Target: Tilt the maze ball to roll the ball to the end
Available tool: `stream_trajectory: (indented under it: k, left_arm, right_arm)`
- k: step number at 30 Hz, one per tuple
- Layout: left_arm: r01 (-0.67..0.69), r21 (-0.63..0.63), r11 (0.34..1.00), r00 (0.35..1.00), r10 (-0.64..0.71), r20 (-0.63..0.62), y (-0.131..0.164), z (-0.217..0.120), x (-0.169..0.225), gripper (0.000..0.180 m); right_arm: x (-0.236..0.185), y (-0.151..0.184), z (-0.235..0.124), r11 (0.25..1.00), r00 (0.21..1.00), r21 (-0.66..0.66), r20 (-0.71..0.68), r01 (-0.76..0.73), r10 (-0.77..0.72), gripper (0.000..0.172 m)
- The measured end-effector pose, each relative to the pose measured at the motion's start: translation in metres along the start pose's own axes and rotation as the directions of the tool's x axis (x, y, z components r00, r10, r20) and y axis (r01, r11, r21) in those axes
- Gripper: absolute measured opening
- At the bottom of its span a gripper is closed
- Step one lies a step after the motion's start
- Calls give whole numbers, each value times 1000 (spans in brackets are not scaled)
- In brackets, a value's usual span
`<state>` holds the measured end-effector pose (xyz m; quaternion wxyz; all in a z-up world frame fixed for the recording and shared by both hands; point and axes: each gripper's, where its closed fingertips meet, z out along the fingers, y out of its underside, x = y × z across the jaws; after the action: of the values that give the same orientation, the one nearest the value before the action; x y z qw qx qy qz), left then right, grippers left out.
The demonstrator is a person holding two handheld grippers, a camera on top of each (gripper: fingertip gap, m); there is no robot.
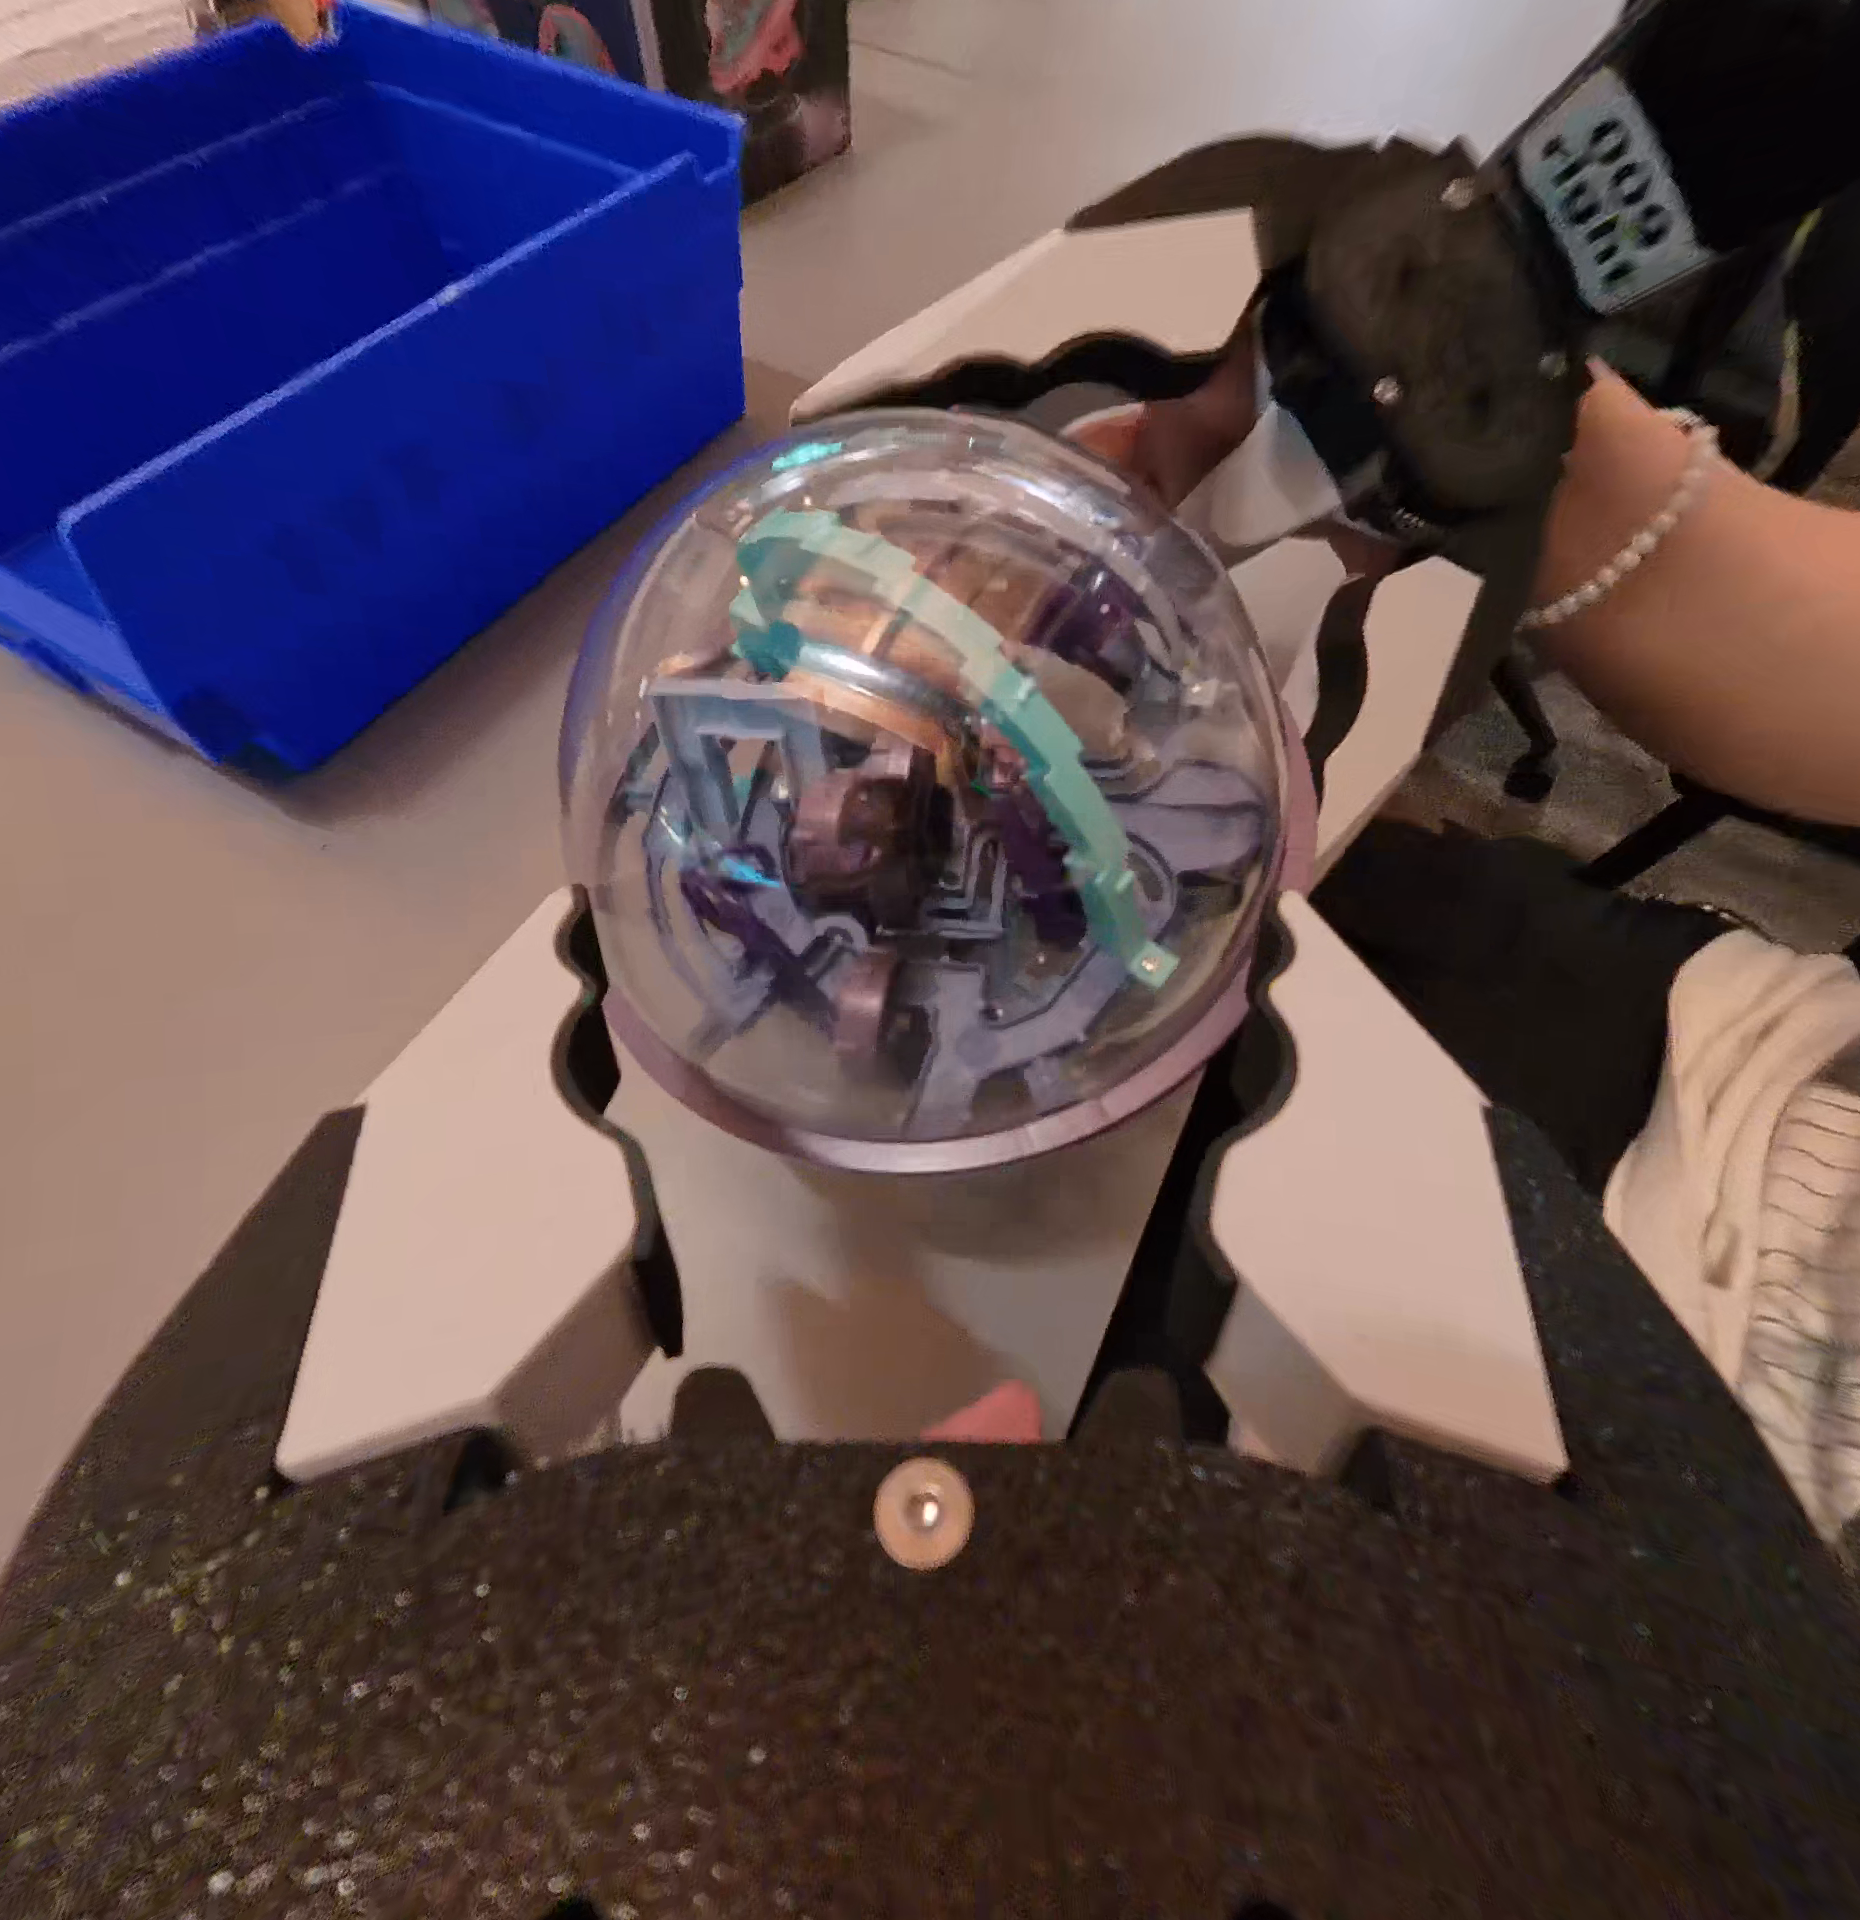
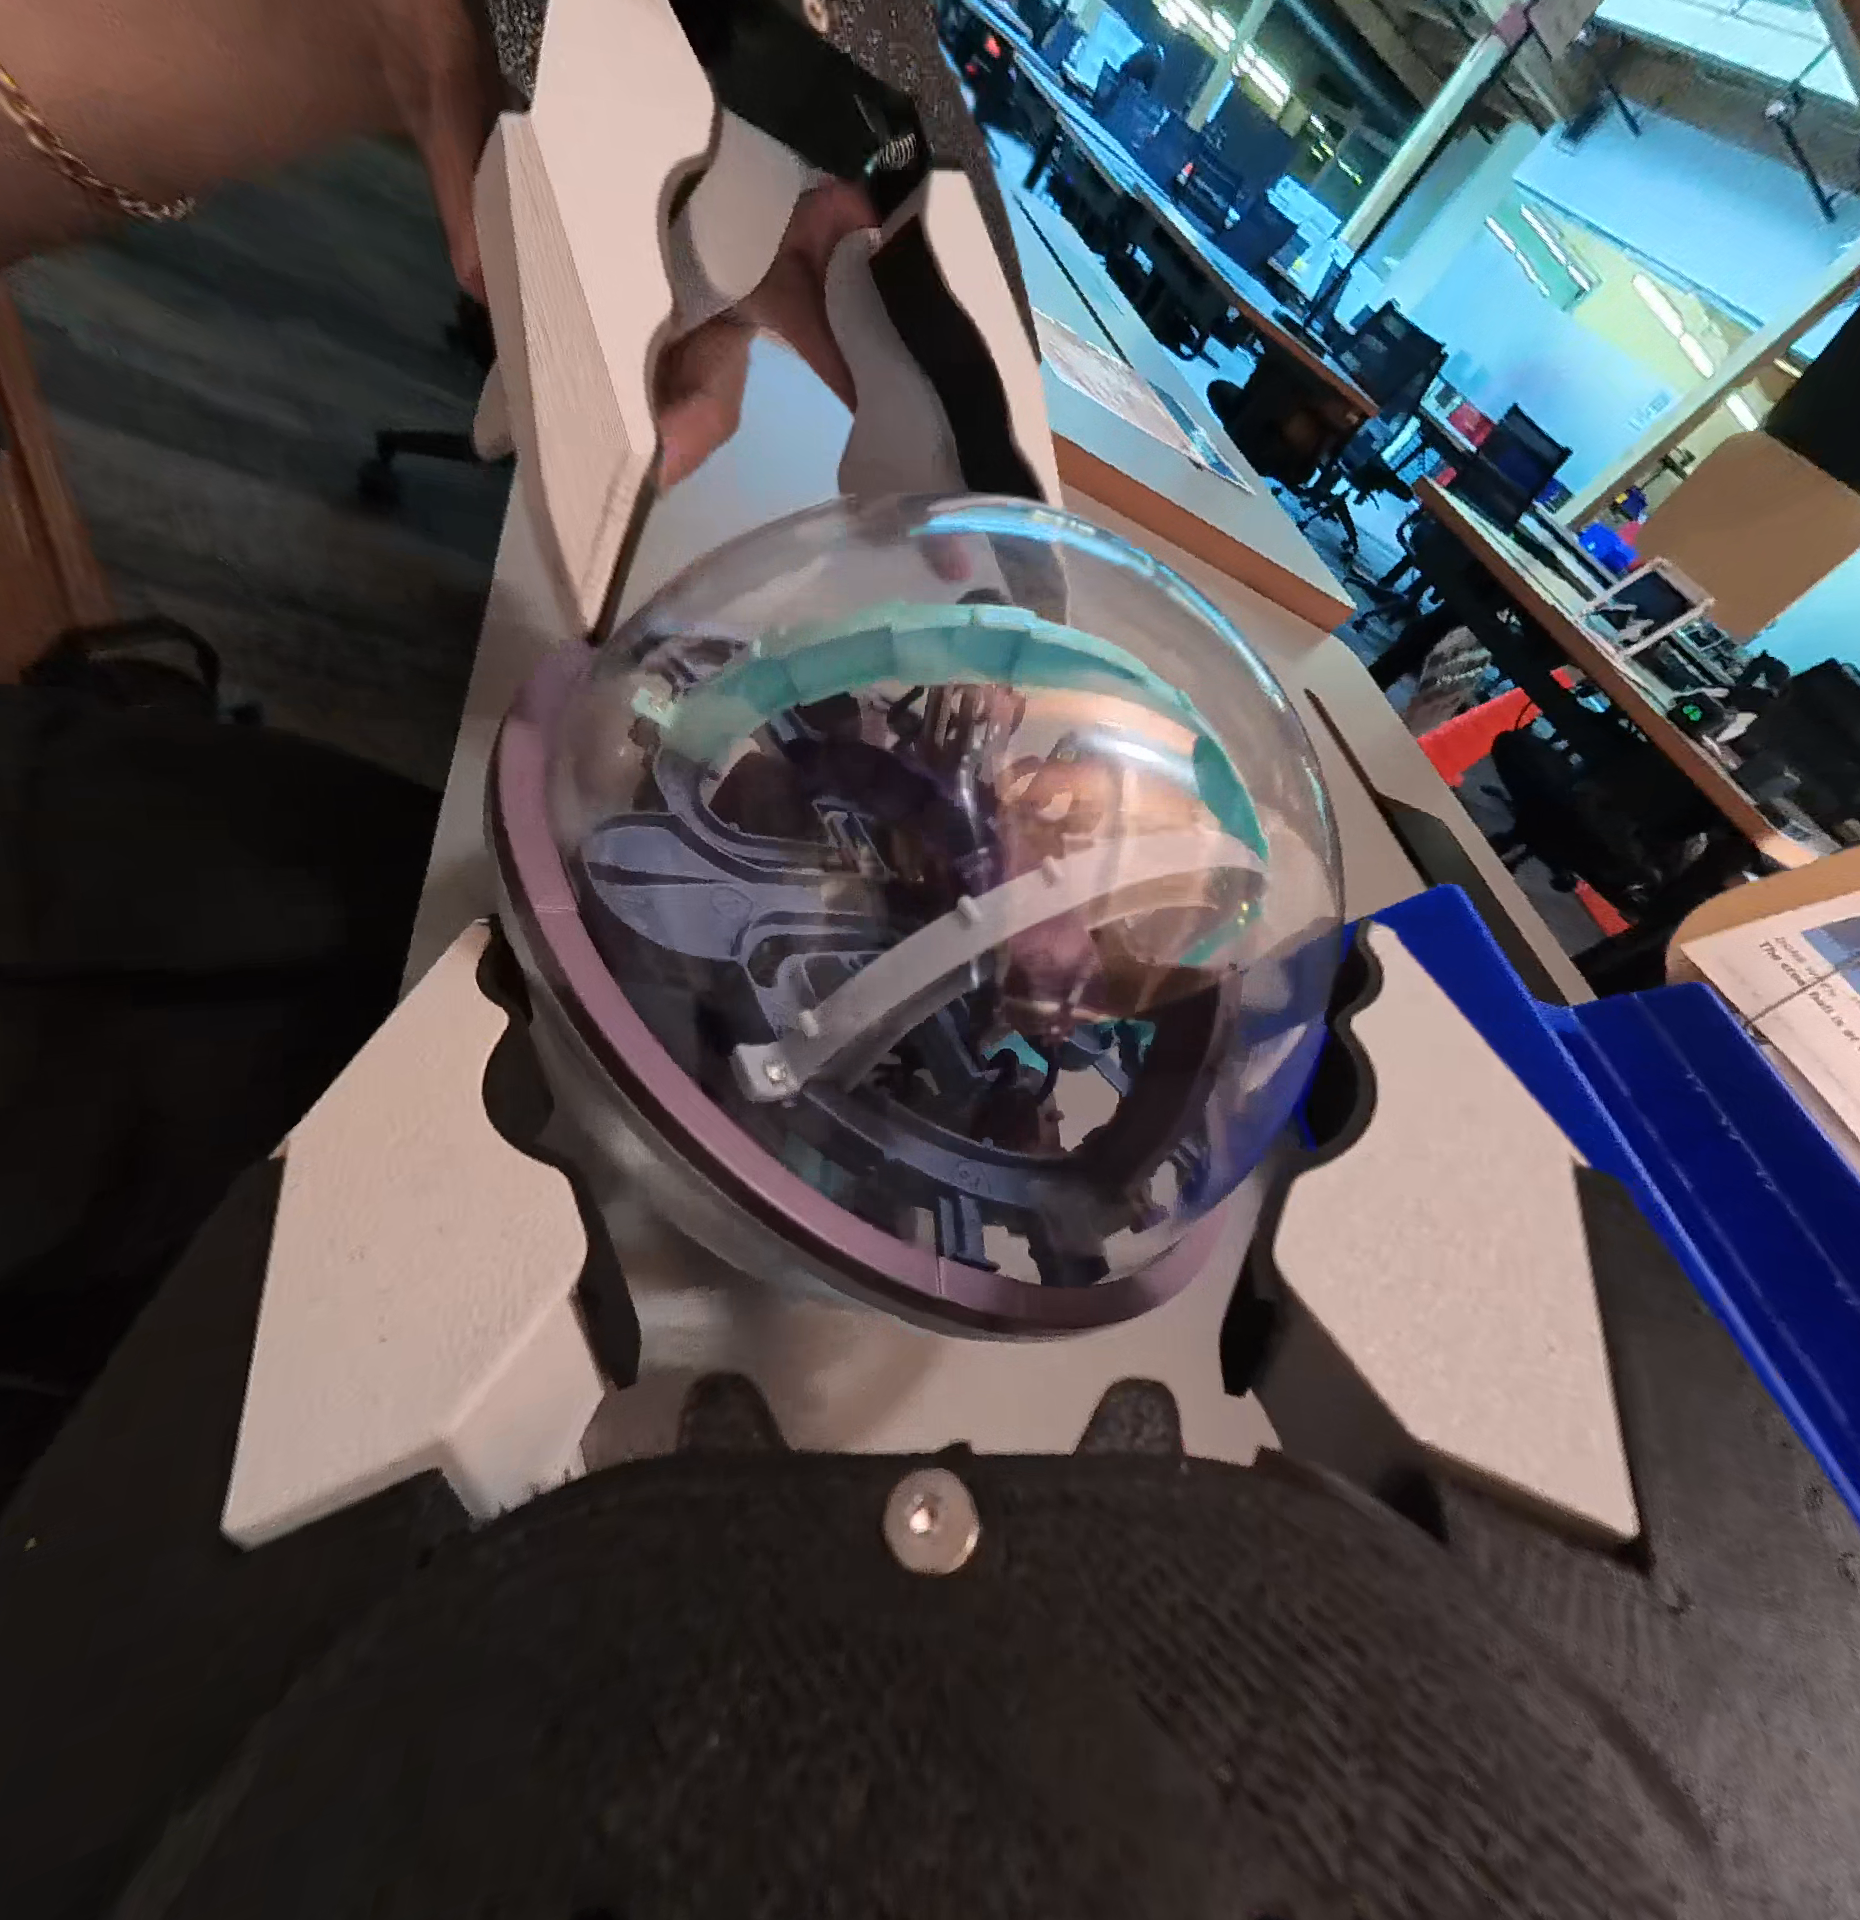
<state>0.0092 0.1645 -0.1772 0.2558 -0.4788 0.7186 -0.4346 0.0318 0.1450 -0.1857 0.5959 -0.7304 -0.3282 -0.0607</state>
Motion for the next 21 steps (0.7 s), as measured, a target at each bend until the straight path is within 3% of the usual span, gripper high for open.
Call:
stream_trajectory:
  k: [3,6,9,15,17,19,21]
  left_arm:
    - [57,73,996,997,-53,-53,-4,4,-4,126]
    - [139,28,990,984,-135,-117,8,16,0,136]
    - [141,-5,990,984,-140,-109,12,24,4,139]
    - [128,-48,991,987,-132,-90,14,31,12,140]
    - [118,-42,992,989,-122,-87,12,33,14,141]
    - [87,-44,995,986,-92,-140,12,32,24,143]
    - [56,-48,997,985,-63,-160,15,29,27,145]
  right_arm:
    - [-2,4,-2,1000,999,2,29,-17,17,146]
    - [-3,6,-4,998,997,-13,45,-62,62,145]
    - [-1,3,-10,980,978,-1,70,-199,198,149]
    - [14,-24,-19,841,853,148,123,-521,507,145]
    - [16,-12,-14,849,857,116,85,-515,508,145]
    - [8,-1,-12,876,876,64,103,-479,471,158]
    - [5,-3,-15,888,889,79,124,-453,442,156]
